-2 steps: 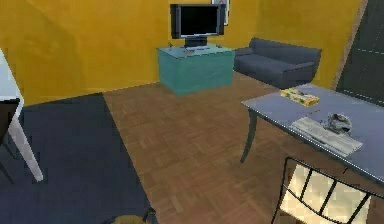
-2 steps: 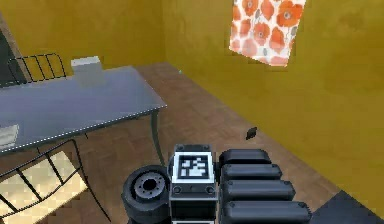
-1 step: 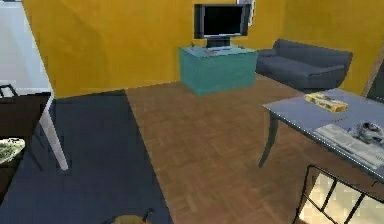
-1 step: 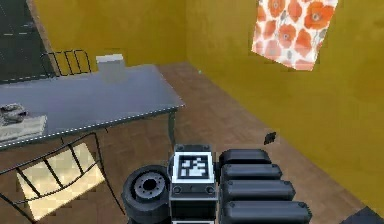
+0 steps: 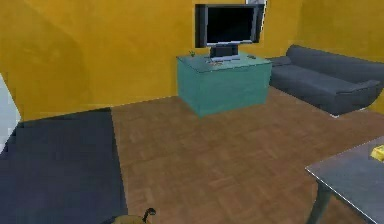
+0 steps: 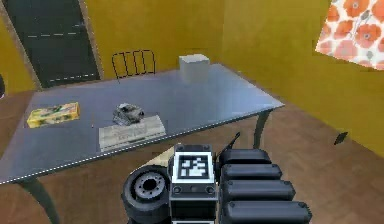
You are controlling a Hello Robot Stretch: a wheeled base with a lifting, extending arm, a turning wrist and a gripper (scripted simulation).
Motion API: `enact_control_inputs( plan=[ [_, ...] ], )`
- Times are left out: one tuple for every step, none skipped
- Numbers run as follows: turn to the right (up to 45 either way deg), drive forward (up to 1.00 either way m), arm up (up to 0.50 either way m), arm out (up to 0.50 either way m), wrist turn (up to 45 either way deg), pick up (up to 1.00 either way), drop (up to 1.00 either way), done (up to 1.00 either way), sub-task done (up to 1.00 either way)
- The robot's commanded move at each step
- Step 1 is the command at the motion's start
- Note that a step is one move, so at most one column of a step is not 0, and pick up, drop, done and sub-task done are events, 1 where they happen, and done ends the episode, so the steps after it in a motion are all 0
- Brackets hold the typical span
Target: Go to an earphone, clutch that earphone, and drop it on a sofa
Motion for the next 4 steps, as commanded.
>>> enact_control_inputs(
  plan=[
    [6.0,0.0,0.0,0.0,0.0,0.0,0.0,0.0,0.0],
    [0.0,1.0,0.0,0.0,0.0,0.0,0.0,0.0,0.0],
    [6.0,0.0,0.0,0.0,0.0,0.0,0.0,0.0,0.0],
    [0.0,0.2,0.0,0.0,0.0,0.0,0.0,0.0,0.0]
  ],
)
